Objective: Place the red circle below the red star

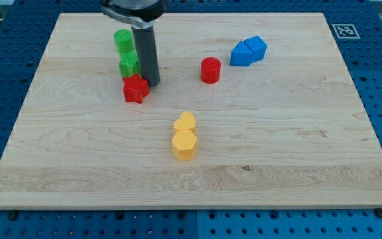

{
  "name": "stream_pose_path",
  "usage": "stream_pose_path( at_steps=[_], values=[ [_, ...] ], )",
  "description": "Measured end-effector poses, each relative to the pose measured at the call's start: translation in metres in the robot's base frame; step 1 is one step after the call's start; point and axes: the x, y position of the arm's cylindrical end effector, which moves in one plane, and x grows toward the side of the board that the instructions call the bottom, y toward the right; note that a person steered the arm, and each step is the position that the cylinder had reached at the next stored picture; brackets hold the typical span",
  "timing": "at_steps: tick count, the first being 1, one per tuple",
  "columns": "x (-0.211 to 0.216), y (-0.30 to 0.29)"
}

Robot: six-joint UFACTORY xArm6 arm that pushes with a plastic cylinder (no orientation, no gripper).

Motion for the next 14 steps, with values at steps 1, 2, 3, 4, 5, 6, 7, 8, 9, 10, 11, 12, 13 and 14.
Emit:
stream_pose_path(
  at_steps=[1, 2, 3, 4, 5, 6, 7, 8, 9, 10, 11, 12, 13, 14],
  values=[
    [0.0, 0.032],
    [0.003, 0.08],
    [0.004, 0.124],
    [0.006, 0.162],
    [-0.002, 0.178],
    [-0.022, 0.174],
    [-0.04, 0.169],
    [-0.048, 0.169],
    [-0.044, 0.163],
    [-0.033, 0.133],
    [-0.032, 0.098],
    [-0.037, 0.087],
    [-0.05, 0.081],
    [-0.049, 0.064]
  ],
)
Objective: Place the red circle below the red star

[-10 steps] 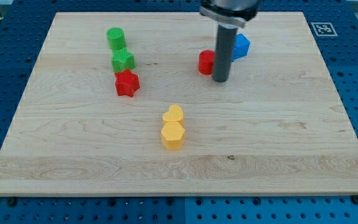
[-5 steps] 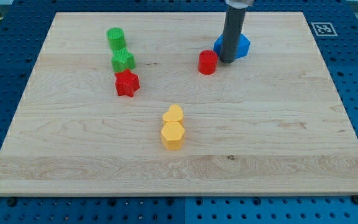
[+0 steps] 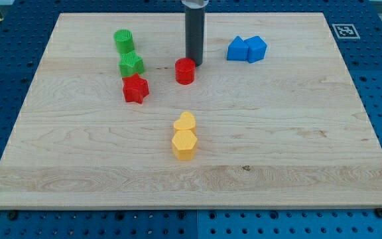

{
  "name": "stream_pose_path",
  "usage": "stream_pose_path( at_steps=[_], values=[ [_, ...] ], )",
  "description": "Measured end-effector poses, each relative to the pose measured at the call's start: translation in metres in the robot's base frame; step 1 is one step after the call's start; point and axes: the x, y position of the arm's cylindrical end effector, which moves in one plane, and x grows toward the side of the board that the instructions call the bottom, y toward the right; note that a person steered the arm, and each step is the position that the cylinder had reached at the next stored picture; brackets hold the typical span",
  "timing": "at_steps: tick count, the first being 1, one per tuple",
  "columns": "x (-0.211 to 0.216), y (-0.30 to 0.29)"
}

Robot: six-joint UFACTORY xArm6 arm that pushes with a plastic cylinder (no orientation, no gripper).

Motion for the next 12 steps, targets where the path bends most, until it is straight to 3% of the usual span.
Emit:
stream_pose_path(
  at_steps=[4, 12],
  values=[
    [0.07, -0.039],
    [0.136, -0.011]
  ],
)
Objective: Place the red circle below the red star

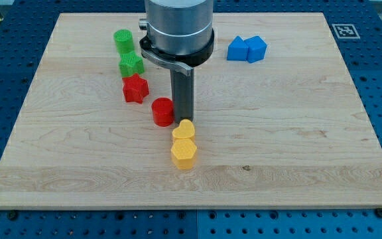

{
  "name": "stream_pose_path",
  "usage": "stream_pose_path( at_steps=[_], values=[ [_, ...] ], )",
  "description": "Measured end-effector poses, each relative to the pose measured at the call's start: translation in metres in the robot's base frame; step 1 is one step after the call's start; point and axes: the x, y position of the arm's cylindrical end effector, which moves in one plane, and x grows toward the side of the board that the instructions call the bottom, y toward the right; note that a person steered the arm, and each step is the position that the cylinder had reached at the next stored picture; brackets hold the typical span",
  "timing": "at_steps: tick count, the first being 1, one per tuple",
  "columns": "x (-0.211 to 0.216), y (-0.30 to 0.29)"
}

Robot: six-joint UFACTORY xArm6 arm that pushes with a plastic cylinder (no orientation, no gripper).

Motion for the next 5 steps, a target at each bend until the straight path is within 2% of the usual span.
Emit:
stream_pose_path(
  at_steps=[3, 5],
  values=[
    [-0.017, -0.004],
    [-0.014, -0.051]
  ],
)
